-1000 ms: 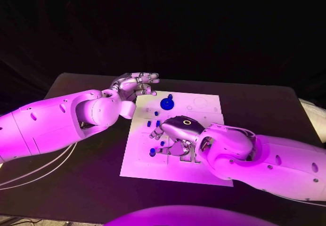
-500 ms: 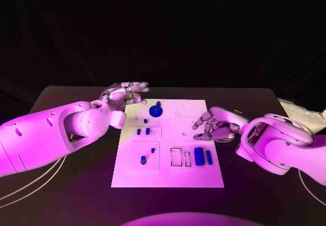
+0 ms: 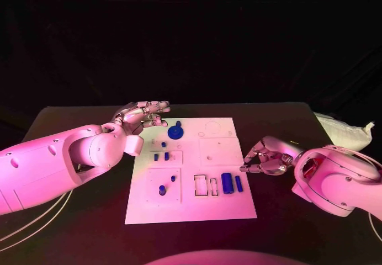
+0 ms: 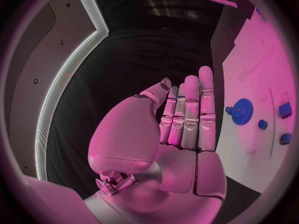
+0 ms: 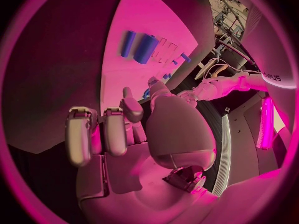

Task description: Assemble the parts on the task board

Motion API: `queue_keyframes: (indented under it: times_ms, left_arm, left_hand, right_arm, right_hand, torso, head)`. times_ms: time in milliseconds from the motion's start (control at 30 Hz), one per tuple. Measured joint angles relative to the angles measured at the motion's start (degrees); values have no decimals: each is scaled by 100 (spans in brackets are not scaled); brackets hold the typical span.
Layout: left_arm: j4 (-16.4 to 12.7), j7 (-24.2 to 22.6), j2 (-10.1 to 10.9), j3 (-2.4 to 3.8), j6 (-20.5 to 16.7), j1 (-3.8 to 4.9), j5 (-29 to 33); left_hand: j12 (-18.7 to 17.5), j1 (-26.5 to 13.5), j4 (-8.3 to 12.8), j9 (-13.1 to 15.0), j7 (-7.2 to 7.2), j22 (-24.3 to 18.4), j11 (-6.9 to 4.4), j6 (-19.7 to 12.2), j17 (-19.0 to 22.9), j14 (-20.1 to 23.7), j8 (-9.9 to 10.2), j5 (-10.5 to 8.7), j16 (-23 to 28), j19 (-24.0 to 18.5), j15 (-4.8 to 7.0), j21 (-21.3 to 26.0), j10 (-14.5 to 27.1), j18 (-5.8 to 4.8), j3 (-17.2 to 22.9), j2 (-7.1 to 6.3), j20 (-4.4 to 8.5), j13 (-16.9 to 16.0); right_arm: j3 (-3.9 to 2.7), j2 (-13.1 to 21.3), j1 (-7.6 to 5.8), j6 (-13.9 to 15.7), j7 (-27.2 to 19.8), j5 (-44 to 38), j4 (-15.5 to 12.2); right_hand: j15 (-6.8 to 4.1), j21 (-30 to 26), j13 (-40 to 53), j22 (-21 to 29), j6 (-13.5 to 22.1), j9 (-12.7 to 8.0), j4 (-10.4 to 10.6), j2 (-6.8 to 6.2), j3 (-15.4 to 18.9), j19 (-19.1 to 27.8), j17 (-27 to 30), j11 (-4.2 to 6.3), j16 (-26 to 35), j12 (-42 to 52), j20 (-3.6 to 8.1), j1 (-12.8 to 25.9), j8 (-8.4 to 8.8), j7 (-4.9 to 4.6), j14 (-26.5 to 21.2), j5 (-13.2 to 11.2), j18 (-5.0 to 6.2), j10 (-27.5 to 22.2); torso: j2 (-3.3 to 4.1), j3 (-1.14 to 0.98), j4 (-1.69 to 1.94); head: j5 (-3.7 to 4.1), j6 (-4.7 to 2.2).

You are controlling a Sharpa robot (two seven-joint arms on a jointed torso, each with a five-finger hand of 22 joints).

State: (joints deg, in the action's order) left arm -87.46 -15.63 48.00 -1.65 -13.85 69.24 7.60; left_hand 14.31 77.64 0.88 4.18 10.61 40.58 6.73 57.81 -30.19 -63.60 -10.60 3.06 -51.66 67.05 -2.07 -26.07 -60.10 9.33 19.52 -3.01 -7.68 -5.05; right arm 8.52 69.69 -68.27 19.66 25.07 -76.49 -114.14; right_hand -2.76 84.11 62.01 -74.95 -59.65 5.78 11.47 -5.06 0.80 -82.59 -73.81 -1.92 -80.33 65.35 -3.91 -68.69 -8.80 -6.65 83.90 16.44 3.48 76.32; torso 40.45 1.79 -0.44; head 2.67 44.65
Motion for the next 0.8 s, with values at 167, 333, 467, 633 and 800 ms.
queue_keyframes:
  times_ms: [167, 333, 467, 633, 800]
  left_arm:
    - [4, 0, 1, 0, 3, -17, -1]
    - [4, 1, 8, 0, 5, -24, -1]
    - [3, 1, 12, 0, 6, -28, -2]
    - [2, 2, 14, 0, 9, -30, -2]
    - [3, 4, 17, 0, 10, -31, -3]
  left_hand:
    - [0, 0, -15, 0, 0, -6, 0, 0, 7, 0, 0, 0, 0, 0, 0, 0, 0, 0, -15, 0, 0, 0]
    - [0, 0, -16, 0, 0, -6, 0, 0, 7, 0, 0, 0, 0, 0, 0, 0, 0, 1, -15, 0, 0, 0]
    - [0, 0, -15, 0, 0, -6, 0, 0, 7, 0, 0, 0, 0, 0, 0, 0, 0, 0, -15, 0, 0, 0]
    - [0, 0, -15, 0, 0, -5, 0, 0, 7, 0, 0, 0, 0, 0, 0, 0, 0, 0, -15, 0, 0, 0]
    - [0, 0, -16, 1, 0, -5, 0, 0, 6, 0, 0, 0, 0, 0, 0, -1, 0, 0, -15, 0, 0, 0]
  right_arm:
    - [39, -166, 65, -30, 300, -251, -5]
    - [55, -343, 147, -52, 485, -458, 5]
    - [57, -497, 189, -63, 579, -579, 38]
    - [58, -660, 256, -88, 659, -683, 74]
    - [60, -788, 330, -139, 697, -750, 106]
  right_hand:
    - [0, 23, 126, 0, 0, 28, 111, 38, 143, -20, -32, 0, -24, 68, 20, 38, -27, 0, 0, 0, 0, 0]
    - [0, 23, 182, 1, 0, 28, 117, 38, 150, -40, -42, 0, -24, 110, 0, 38, -27, 0, 0, -1, 0, 0]
    - [0, 23, 215, 1, 0, 42, 149, 38, 181, -40, -51, 0, -23, 110, 0, 38, -27, 0, 1, -1, 0, 0]
    - [0, 23, 253, 1, 0, 70, 158, 38, 221, -40, -51, 0, -23, 133, 0, 37, -61, 0, 1, -1, 0, 0]
    - [0, 23, 266, 2, -1, 101, 209, 38, 303, -40, -51, 0, -23, 133, 0, 37, -93, 1, 1, 11, 0, 0]
  torso:
    - [0, 2, -1]
    - [1, 1, 1]
    - [1, -1, -3]
    - [2, -2, -4]
    - [3, -2, -3]
  head:
    - [7, 7]
    - [-5, 23]
    - [-20, 34]
    - [-31, 42]
    - [-50, 40]
